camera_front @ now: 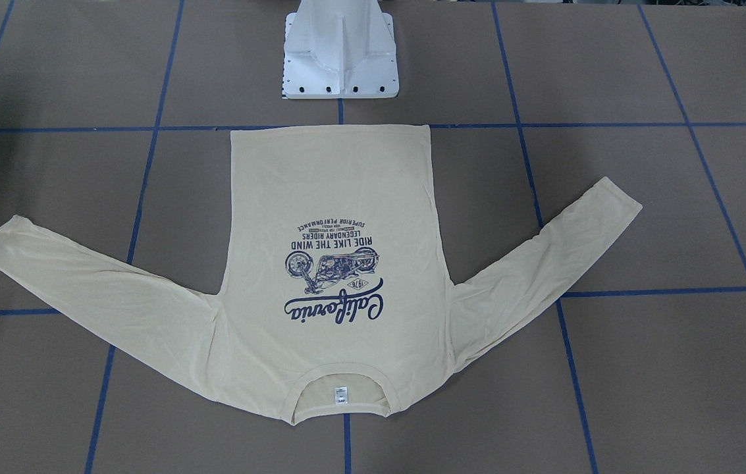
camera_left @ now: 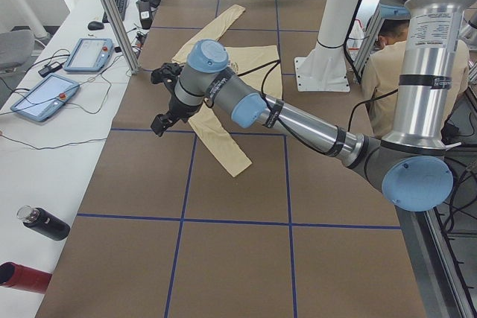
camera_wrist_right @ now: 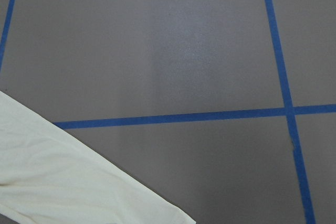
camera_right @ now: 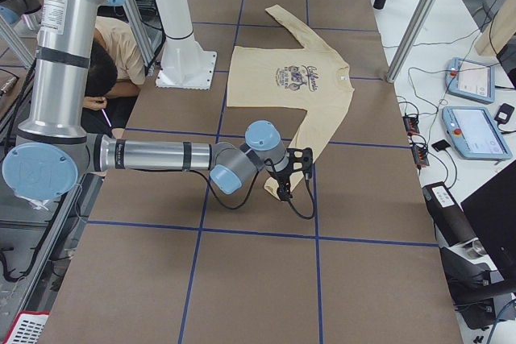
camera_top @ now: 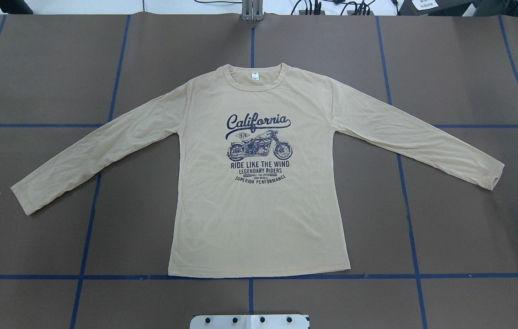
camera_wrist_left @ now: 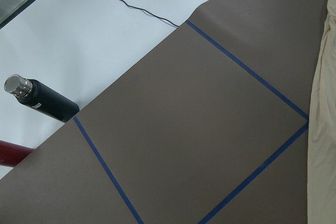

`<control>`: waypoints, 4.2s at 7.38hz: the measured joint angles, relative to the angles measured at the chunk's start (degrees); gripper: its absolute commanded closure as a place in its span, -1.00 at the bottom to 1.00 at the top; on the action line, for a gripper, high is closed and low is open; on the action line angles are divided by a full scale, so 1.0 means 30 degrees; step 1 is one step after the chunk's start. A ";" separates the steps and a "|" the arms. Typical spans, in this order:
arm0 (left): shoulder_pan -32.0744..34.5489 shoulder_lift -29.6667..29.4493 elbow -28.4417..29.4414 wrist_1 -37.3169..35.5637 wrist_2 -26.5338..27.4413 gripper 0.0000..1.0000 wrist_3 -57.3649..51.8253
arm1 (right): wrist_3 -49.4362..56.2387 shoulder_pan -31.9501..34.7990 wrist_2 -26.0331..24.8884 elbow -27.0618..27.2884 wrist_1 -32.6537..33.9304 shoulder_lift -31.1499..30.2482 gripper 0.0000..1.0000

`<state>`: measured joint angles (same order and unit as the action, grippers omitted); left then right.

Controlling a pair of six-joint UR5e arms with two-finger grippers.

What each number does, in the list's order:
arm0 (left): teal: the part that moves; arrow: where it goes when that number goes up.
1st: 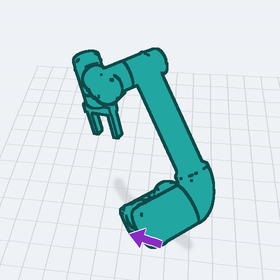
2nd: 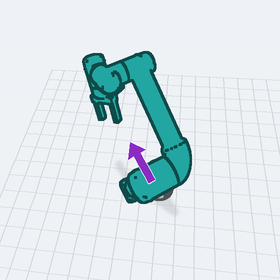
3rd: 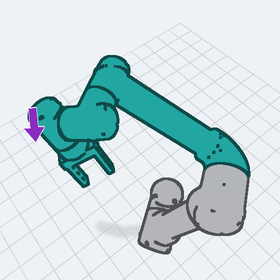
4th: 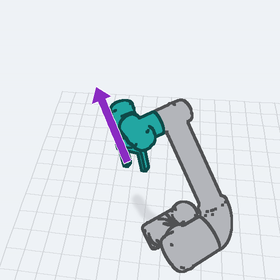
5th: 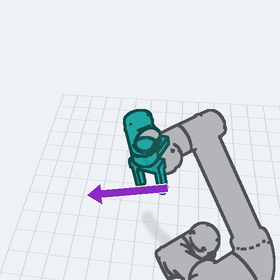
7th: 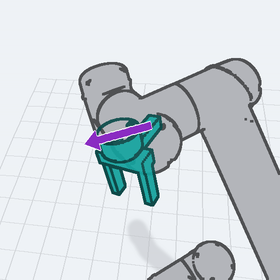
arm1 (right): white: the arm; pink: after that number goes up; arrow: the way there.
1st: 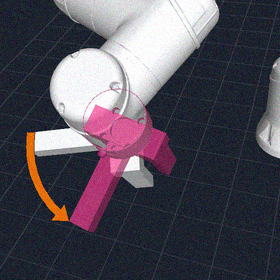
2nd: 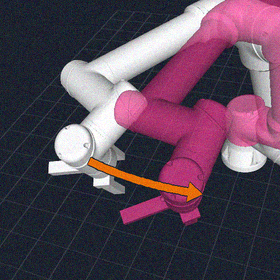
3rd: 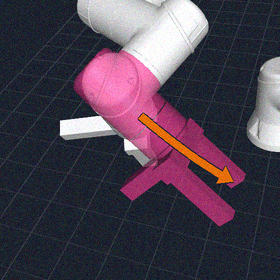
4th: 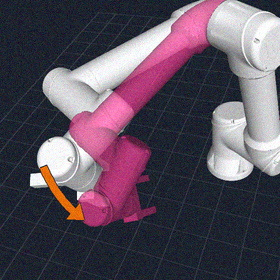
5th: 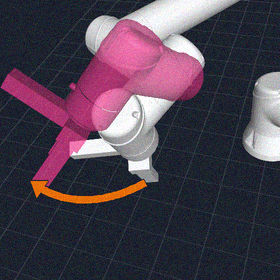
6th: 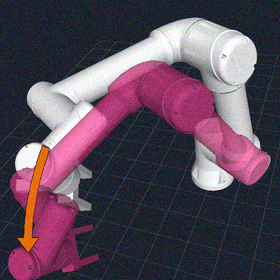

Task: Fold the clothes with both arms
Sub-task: 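Move the right gripper toward the sleeve cuff farthest from the left arm, then grasp the beige shirt's sleeve cuff with the right gripper, then carry the held sleeve across the shirt body toward the left arm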

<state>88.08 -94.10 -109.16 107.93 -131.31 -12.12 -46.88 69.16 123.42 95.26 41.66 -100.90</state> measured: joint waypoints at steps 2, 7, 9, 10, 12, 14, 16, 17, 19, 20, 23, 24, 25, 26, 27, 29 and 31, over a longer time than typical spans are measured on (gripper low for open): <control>-0.0005 0.0005 -0.0014 0.0008 -0.0001 -1.00 -0.0020 | -0.1718 -0.1588 -0.1383 -0.1170 -0.2202 0.0001 -0.54; -0.0005 0.0064 -0.0021 0.0005 -0.0001 -1.00 -0.0114 | -0.2534 -0.4042 -0.3674 -0.1889 -0.3012 -0.0271 -0.37; -0.0006 0.0084 -0.0025 0.0007 -0.0001 -1.00 -0.0151 | -0.2536 -0.4459 -0.4036 -0.2176 -0.3016 -0.0272 -0.32; -0.0006 0.0095 -0.0030 0.0003 0.0000 -1.00 -0.0166 | -0.2537 -0.4584 -0.4118 -0.2232 -0.3017 -0.0268 -0.32; -0.0005 0.0113 -0.0030 0.0006 0.0006 -1.00 -0.0184 | -0.2537 -0.4812 -0.4325 -0.2398 -0.3017 -0.0152 -0.27; -0.0005 0.0139 -0.0030 0.0025 0.0012 -1.00 -0.0203 | -0.2537 -0.4960 -0.4486 -0.2590 -0.3017 0.0045 -0.21; -0.0005 0.0178 -0.0031 0.0010 0.0026 -1.00 -0.0207 | -0.2537 -0.5053 -0.4591 -0.2911 -0.3024 0.0435 -0.13; -0.0001 0.0186 -0.0031 0.0004 0.0028 -1.00 -0.0207 | -0.2537 -0.5076 -0.4618 -0.3162 -0.3036 0.0691 0.17; 0.0003 0.0192 -0.0016 0.0006 0.0036 -1.00 -0.0207 | -0.2556 -0.5076 -0.4635 -0.3311 -0.3045 0.0880 1.00; 0.0001 0.0193 -0.0006 0.0011 0.0048 -1.00 -0.0202 | -0.2562 -0.5072 -0.4631 -0.3289 -0.3046 0.0891 1.00; -0.0005 0.0193 -0.0002 0.0001 0.0057 -1.00 -0.0191 | -0.2573 -0.5023 -0.4570 -0.2695 -0.2983 0.0727 1.00; -0.0002 0.0194 -0.0001 0.0001 0.0058 -1.00 -0.0190 | -0.2733 -0.4992 -0.4433 -0.1635 -0.2466 0.0702 1.00; 0.0009 0.0193 -0.0001 0.0000 0.0058 -1.00 -0.0193 | -0.3183 -0.4960 -0.4299 0.0017 -0.0889 0.0923 1.00; 0.0018 0.0201 -0.0001 0.0000 0.0058 -1.00 -0.0186 | -0.3821 -0.4938 -0.4276 0.2033 0.1963 0.1768 1.00; 0.0015 0.0214 0.0006 0.0000 0.0058 -1.00 -0.0181 | -0.4797 -0.4969 -0.4364 0.3634 0.5299 0.3568 1.00; 0.0016 0.0222 0.0018 0.0000 0.0058 -1.00 -0.0171 | -0.7629 -0.6303 -0.5746 0.4434 1.1934 0.9400 1.00; 0.0022 0.0222 0.0040 0.0000 0.0064 -1.00 -0.0153 | -0.9770 -0.8244 -0.7842 0.3311 1.5995 1.4571 1.00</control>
<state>88.15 -93.43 -109.04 107.93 -131.11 -12.58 -76.19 44.43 99.90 105.20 89.64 -57.19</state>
